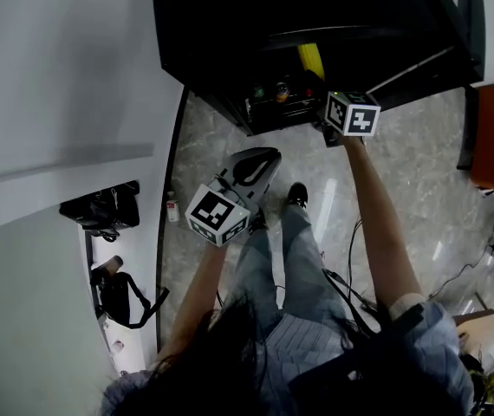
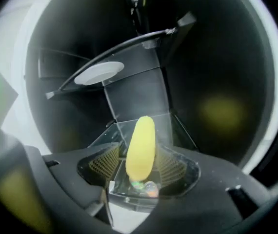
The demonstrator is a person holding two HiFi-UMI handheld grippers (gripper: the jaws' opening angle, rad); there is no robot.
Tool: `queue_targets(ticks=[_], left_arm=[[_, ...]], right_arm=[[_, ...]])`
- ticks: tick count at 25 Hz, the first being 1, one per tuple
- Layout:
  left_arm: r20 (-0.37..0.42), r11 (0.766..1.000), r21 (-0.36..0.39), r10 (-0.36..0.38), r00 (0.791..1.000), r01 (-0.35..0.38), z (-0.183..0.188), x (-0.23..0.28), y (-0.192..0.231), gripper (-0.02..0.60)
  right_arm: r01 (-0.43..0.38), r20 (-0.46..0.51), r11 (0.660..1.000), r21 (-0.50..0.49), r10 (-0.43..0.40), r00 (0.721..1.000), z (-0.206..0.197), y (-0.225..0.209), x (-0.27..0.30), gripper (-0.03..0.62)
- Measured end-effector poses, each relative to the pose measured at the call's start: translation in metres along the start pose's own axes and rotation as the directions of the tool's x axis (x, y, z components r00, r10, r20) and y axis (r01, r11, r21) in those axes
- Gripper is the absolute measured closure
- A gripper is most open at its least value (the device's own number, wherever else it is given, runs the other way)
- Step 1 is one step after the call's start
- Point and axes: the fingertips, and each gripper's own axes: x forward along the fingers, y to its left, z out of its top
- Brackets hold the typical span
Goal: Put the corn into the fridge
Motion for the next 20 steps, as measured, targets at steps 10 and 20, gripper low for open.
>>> queue_targets(ticks=[10,20], left_arm=[[0.013,1.0,-0.021,0.02,1.0,-0.02,0.003,-0.002,0.005,0.574],[0.0,0.999,-0.031,0.02,1.0,-0.02,-0.005,-0.001,0.001,0.572]], right_arm=[[0.036,-0.015,0.999,0.034,-0.035,0.999,-0.031,-0.001,-0.02,0.477],[0.013,-0.033,0.999,0.047,-0.011,0.999,-0.022,0.01,0.004,0.49]])
